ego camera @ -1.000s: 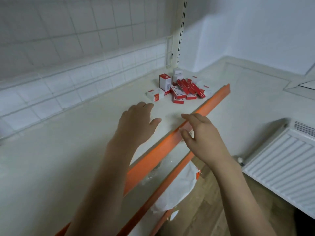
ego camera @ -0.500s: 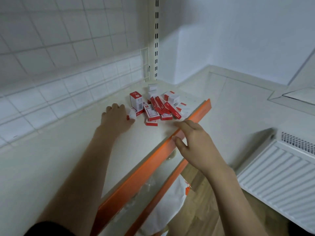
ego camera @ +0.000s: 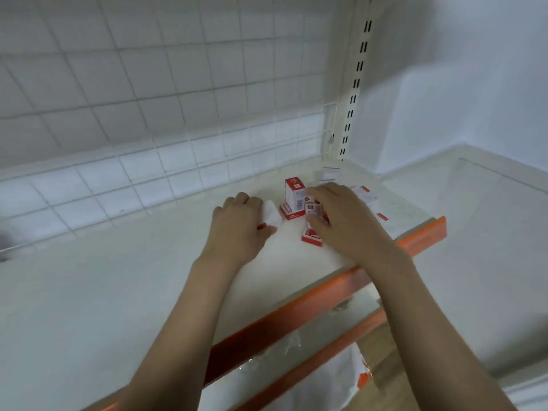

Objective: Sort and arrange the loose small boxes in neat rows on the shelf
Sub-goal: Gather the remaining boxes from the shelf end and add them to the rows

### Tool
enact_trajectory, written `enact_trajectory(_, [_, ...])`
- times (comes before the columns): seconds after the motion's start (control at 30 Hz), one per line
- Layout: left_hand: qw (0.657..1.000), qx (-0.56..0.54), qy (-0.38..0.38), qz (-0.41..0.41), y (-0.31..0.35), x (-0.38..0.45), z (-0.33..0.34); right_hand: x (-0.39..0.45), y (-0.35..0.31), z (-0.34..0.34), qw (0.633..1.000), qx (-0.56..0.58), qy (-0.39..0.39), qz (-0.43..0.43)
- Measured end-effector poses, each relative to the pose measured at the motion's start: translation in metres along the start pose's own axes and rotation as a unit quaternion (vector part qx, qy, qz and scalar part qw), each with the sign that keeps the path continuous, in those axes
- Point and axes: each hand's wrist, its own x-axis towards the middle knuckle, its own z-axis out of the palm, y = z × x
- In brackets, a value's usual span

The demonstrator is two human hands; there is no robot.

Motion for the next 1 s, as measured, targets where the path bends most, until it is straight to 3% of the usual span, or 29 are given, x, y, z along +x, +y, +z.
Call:
enact_trajectory(0.2, [0.991, -0.046, 0.128, -0.019, 0.001, -0.053, -0.022, 0.070, 0.000, 0.005, 0.989, -0.081, -0.112, -0.043])
enact_trajectory(0.4, [0.983, -0.017, 0.178, -0.039, -0.001, -0.079, -0.023, 0.095, 0.006, 0.014, 0.971, -0.128, -0.200, -0.025])
enact_trajectory(0.6, [0.982, -0.011, 0.173, -0.078, 0.003, -0.089, -0.012, 0.088, 0.012, 0.024, 0.986, -0.081, -0.141, -0.029])
enact_trajectory(0.73, [0.980, -0.009, 0.172, -0.095, 0.005, -0.097, -0.003, 0.067, 0.010, 0.024, 0.995, 0.029, -0.084, -0.042])
enact_trajectory(0.87, [0.976, -0.012, 0.184, -0.116, 0.002, -0.104, 0.002, 0.031, -0.011, 0.018, 0.984, 0.147, -0.028, -0.093])
enact_trajectory(1.0, [0.968, -0.063, 0.193, -0.148, -0.004, -0.115, -0.001, -0.002, -0.034, 0.020, 0.969, 0.199, -0.048, -0.140])
